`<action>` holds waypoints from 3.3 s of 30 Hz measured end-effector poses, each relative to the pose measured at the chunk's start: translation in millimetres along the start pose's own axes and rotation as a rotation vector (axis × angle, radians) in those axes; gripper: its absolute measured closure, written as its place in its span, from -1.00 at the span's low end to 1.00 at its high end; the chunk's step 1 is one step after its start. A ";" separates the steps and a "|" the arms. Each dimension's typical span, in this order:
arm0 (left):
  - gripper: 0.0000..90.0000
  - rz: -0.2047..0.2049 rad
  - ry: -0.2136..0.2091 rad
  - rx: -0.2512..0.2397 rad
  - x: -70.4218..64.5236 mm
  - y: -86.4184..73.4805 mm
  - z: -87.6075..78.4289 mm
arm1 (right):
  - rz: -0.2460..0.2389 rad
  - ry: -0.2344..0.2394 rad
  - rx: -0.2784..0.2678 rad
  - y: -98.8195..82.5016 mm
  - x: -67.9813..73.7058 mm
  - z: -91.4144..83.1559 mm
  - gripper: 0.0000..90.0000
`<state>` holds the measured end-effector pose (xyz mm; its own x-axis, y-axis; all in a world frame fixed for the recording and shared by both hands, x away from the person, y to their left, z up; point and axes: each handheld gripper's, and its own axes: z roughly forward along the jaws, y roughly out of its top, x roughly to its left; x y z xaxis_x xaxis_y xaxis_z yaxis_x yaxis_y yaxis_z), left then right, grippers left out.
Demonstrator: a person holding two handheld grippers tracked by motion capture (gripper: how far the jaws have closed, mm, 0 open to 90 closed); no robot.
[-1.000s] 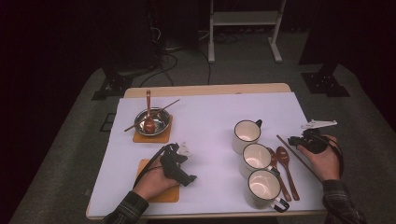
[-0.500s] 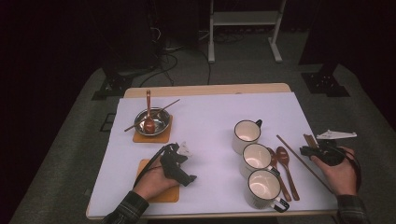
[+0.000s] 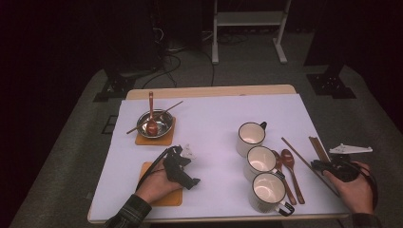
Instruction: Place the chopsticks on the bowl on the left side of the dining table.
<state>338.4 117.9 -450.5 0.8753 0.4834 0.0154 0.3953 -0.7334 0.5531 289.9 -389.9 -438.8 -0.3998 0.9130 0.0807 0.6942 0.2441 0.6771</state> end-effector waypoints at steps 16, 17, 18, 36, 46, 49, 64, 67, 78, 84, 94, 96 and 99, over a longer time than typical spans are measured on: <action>-1.00 -0.001 0.001 0.001 -0.1 0.2 0.1 | -0.030 -0.027 0.050 -5.2 4.7 6.3 0.82; -1.00 -0.001 0.001 0.001 -0.1 0.2 0.1 | -0.030 -0.027 0.050 -5.2 4.7 6.3 0.82; -1.00 -0.001 0.001 0.001 -0.1 0.2 0.1 | -0.030 -0.029 0.052 -5.0 5.2 6.5 0.85; -1.00 0.000 0.001 0.002 -0.1 0.4 0.1 | -0.001 -0.027 0.026 1.5 3.6 2.8 0.89; -1.00 0.004 0.000 0.004 0.1 0.4 -0.1 | 0.005 -0.012 -0.013 9.2 0.9 -3.7 0.89; -1.00 0.005 0.000 0.004 0.2 0.3 -0.1 | 0.005 -0.009 -0.028 13.5 0.2 -5.6 0.89; -1.00 0.007 0.001 0.010 0.3 0.8 -0.3 | 0.003 0.014 -0.090 36.7 -1.8 -9.0 0.89; -1.00 0.003 0.000 0.012 0.1 0.9 -0.4 | 0.001 0.019 -0.098 41.3 -1.7 -8.4 0.89; -1.00 0.004 -0.001 0.012 0.2 0.9 -0.4 | -0.026 0.054 -0.128 62.9 2.6 -5.8 0.89; -1.00 0.005 -0.002 0.011 0.3 0.9 -0.5 | -0.041 0.077 -0.138 73.0 6.1 -3.6 0.89; -1.00 0.013 -0.012 0.019 1.4 2.1 -1.6 | -0.070 0.106 -0.153 87.0 12.2 -1.9 0.89; -1.00 0.016 -0.012 0.010 1.9 2.4 -2.8 | -0.076 0.114 -0.153 89.4 13.6 -1.1 0.89; -1.00 0.019 -0.019 -0.006 3.5 3.3 -6.0 | -0.084 0.128 -0.155 93.5 16.3 -0.4 0.89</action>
<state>341.1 120.0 -443.6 0.8877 0.4602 0.0099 0.3770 -0.7393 0.5580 348.1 -352.3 -373.9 -0.5319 0.8402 0.1050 0.5590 0.2553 0.7889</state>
